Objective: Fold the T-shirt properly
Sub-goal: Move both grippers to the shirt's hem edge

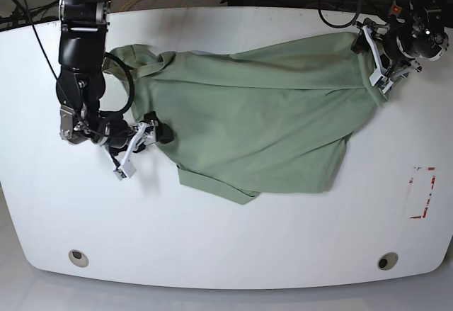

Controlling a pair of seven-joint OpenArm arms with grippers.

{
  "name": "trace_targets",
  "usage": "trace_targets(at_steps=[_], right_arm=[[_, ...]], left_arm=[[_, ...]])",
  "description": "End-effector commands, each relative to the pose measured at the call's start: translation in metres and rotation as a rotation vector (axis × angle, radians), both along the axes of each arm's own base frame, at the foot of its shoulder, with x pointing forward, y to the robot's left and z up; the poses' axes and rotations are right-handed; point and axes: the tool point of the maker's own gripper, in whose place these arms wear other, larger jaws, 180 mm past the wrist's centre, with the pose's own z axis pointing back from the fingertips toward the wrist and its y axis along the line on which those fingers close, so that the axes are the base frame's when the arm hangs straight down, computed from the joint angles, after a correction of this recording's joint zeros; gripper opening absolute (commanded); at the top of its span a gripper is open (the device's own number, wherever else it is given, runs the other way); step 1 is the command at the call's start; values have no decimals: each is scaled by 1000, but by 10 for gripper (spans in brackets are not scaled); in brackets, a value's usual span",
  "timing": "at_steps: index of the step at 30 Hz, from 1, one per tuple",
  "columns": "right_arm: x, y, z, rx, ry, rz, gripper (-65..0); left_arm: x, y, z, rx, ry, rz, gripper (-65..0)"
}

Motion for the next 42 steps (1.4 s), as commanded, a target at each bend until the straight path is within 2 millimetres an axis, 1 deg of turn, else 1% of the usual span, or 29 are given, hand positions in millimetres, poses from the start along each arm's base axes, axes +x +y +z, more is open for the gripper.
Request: trace_targets(at_steps=[1, 3, 4, 6, 9, 10, 12, 14, 16, 17, 18, 19, 20, 21, 23, 25, 26, 28, 29, 32, 34, 36, 40, 42], right_arm=[[12, 7, 13, 29, -50, -4, -103], [12, 20, 12, 54, -52, 3, -105], [12, 23, 11, 60, -48, 3, -105], [12, 32, 11, 77, -48, 10, -105], [12, 39, 11, 91, -52, 12, -106], [14, 39, 13, 91, -56, 11, -111], [15, 44, 14, 102, -60, 14, -143], [18, 45, 16, 112, -76, 7, -217], [21, 44, 19, 120, -96, -4, -303], [22, 44, 18, 125, -98, -12, -352], [21, 43, 15, 130, -91, -21, -422], [21, 41, 12, 133, -84, -27, -472], [20, 37, 10, 129, -78, -34, -523], [19, 27, 6, 114, -68, -45, -583], [17, 18, 3, 101, -58, -57, -650], [17, 6, 4, 82, -59, -68, -650], [17, 1, 4, 74, -60, -71, -650], [14, -16, 5, 50, -61, -80, -650], [13, -23, 5, 39, -62, -83, -650], [1, -49, 1, 15, -46, -129, -650], [-4, -60, 3, 14, -57, -160, -650], [-17, -70, 1, 6, -51, -184, -650], [-39, -82, 4, -25, -59, -204, -650], [-57, -89, 3, -52, -41, -211, -650]], left_arm=[[3, 9, 4, 51, -11, -4, -272], [2, 14, 2, 82, -5, -4, -272], [2, 14, 2, 88, -3, -3, -272], [4, 12, 2, 80, -21, 7, -285], [5, 13, 0, 97, -31, 6, -329], [4, 17, -3, 115, -21, 11, -342], [0, 23, -9, 136, 5, 22, -343], [-4, 28, -17, 142, 34, 35, -343], [2, 31, -19, 136, 32, 47, -344], [4, 32, -20, 133, 32, 55, -344], [6, 34, -22, 129, 37, 64, -344], [7, 36, -23, 129, 39, 67, -346], [7, 37, -24, 128, 43, 70, -351], [6, 38, -26, 128, 51, 71, -372], [10, 38, -24, 128, 42, 70, -411], [22, 37, -19, 128, 14, 65, -443], [25, 39, -17, 132, 8, 65, -446], [35, 44, -10, 145, -13, 62, -447], [44, 43, -6, 145, -33, 57, -449], [70, 34, 6, 142, -87, 29, -450], [79, 31, 8, 144, -98, 16, -450], [90, 32, 8, 171, -99, 10, -451], [112, 40, 13, 237, -106, 3, -451], [121, 42, 17, 242, -119, 9, -451]])
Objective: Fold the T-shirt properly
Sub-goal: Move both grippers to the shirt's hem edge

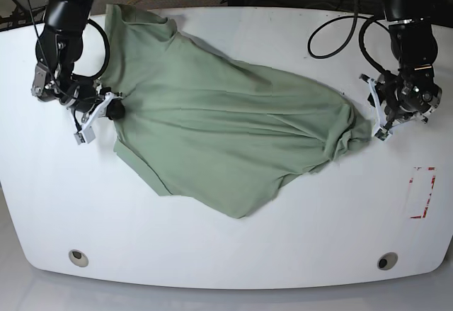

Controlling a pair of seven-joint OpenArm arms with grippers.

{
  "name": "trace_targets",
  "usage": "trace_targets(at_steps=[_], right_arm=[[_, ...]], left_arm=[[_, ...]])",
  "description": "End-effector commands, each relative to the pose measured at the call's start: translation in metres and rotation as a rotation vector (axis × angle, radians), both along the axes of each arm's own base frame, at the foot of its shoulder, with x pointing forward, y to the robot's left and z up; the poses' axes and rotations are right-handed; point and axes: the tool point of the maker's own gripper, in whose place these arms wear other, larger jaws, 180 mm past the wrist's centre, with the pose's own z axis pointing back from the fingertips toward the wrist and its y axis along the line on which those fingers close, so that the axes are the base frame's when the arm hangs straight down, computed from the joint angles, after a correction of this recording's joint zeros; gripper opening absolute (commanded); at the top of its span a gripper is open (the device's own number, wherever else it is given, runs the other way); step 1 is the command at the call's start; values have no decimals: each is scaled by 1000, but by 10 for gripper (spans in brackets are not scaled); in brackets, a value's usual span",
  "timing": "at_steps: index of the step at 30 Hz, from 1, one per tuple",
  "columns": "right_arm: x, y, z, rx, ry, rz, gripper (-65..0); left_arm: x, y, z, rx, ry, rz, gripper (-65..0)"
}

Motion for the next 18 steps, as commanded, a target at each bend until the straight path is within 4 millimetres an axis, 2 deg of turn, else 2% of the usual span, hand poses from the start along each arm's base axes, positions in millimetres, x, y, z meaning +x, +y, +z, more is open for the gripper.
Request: trace_targets(at_steps=[1, 6, 7, 13, 16, 18], right_arm=[[-4, -10, 17, -29, -42, -11, -650], [-35, 1, 18, -25, -32, -35, -650], [-40, 4, 19, -26, -33, -34, -633], [-56, 21, 37, -43, -88, -25, -339], [-55, 24, 47, -65, -120, -10, -241], [-51, 23, 54, -80, -139, -4, -203]], left_arm=[[18, 5, 16, 6, -54, 2, -451], [35, 10, 26, -1, -82, 15, -449], [37, 10, 26, -6, -87, 16, -449], [41, 7, 28, -22, -108, -3, -447], [42, 7, 31, -20, -117, -4, -447], [45, 4, 37, -15, -139, -14, -447]])
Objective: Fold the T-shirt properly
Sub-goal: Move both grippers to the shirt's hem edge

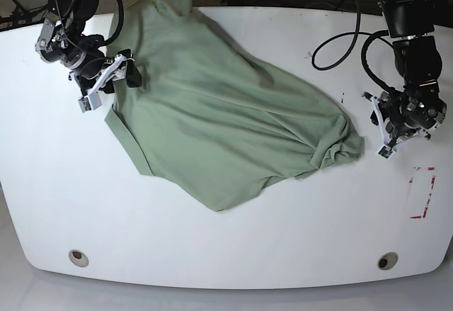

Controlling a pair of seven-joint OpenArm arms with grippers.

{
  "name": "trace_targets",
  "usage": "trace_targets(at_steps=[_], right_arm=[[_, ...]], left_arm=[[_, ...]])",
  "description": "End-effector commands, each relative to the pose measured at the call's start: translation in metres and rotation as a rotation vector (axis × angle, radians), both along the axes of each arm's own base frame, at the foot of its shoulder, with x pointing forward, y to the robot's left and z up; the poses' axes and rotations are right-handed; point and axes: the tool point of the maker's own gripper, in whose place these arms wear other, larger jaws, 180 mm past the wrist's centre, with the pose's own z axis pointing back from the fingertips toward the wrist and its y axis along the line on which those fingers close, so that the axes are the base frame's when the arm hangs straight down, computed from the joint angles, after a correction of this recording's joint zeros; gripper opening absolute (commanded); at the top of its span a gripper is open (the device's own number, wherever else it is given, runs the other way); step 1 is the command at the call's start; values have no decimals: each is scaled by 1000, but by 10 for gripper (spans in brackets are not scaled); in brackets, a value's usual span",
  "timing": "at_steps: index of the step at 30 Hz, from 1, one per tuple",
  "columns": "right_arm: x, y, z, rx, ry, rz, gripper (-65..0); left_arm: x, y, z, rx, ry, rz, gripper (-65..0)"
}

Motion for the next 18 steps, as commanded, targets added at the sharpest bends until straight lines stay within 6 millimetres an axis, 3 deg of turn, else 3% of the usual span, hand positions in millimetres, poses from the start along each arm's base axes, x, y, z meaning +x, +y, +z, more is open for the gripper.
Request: trace_targets(at_steps=[1, 5, 11, 18], right_arm=[[14, -7, 21, -25, -75, 6, -193], [38, -23, 39, -69, -127, 17, -185], [90, -37, 42, -45, -128, 25, -189], [157, -20, 46, 12, -121, 89, -189]], left_arm=[[14, 0, 24, 18, -79, -16, -447], [13, -4, 32, 29, -105, -32, -447], [13, -6, 34, 31, -114, -36, -447], [6, -6, 27, 30, -93, -36, -447]])
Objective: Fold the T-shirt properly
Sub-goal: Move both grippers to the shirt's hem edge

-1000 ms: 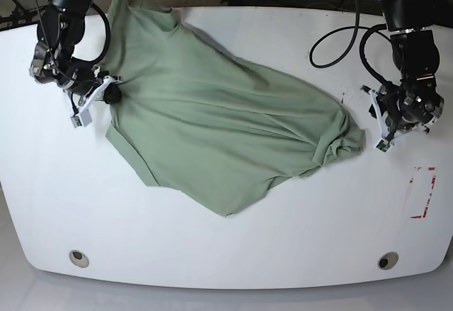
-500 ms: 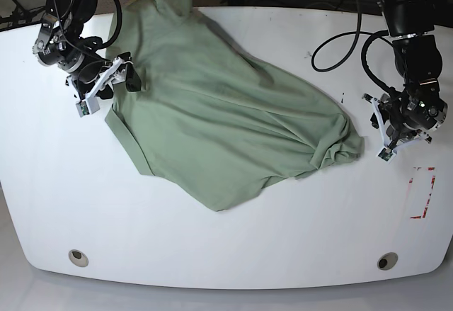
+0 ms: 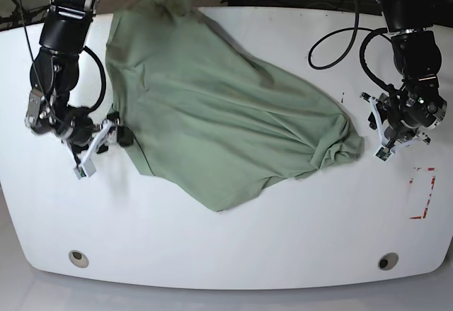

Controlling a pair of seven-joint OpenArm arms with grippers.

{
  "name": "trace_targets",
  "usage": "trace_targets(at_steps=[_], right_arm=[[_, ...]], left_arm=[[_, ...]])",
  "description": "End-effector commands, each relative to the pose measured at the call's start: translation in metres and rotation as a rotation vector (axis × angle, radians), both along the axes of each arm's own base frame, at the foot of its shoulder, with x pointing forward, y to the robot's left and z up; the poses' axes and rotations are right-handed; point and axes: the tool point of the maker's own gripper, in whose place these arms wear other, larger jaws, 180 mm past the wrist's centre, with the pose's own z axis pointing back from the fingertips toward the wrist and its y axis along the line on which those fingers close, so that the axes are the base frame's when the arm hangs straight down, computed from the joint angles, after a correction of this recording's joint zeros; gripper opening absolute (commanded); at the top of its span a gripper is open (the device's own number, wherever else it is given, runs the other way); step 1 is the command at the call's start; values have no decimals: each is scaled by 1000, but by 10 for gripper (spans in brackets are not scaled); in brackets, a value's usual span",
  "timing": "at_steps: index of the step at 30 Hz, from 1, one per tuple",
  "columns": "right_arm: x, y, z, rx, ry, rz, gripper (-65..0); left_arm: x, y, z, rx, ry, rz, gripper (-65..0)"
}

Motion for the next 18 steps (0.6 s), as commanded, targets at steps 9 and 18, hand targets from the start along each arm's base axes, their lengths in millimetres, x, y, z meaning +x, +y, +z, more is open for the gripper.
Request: trace_targets(at_steps=[9, 18], right_arm=[[79, 33, 18, 59, -98, 72, -189], [108, 58, 0, 116, -81, 75, -185]], left_arm=[[6, 5, 11, 20, -33, -3, -447], [6, 6, 12, 22, -34, -3, -446]])
